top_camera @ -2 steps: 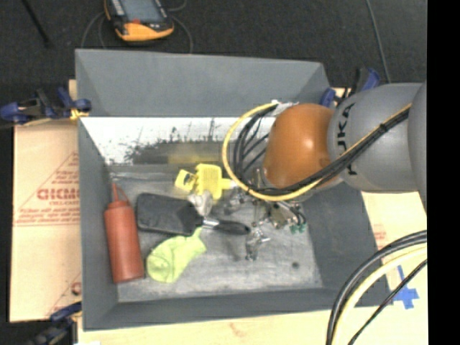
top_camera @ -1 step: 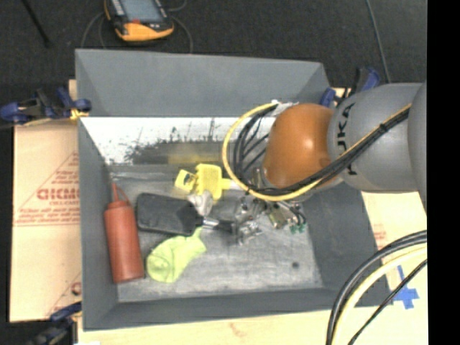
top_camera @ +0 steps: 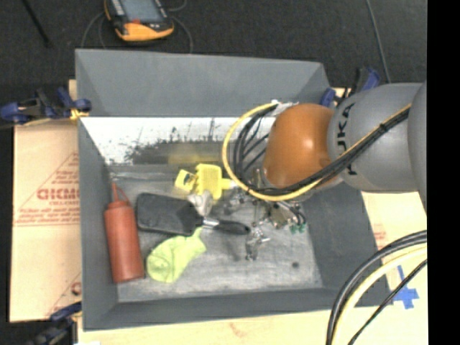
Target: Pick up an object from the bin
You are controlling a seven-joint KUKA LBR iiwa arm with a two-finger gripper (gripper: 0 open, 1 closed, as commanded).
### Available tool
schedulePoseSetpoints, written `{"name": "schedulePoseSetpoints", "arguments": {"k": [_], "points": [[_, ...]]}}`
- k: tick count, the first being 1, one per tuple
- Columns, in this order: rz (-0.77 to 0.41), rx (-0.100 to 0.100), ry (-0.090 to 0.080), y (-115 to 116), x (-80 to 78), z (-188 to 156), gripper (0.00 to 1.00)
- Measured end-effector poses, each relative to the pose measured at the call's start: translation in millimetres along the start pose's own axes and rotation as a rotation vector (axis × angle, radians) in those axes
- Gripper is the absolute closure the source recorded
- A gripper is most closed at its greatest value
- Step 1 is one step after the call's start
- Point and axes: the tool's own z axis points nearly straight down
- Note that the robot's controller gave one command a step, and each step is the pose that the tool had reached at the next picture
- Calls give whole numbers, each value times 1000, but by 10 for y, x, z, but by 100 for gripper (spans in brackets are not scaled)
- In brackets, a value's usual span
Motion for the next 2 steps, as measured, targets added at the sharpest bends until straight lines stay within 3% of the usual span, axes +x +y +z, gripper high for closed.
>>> {"name": "schedulePoseSetpoints", "arguments": {"k": [1,2], "points": [[0,0,0,0,0,0,100],[0,0,0,0,0,0,0]]}}
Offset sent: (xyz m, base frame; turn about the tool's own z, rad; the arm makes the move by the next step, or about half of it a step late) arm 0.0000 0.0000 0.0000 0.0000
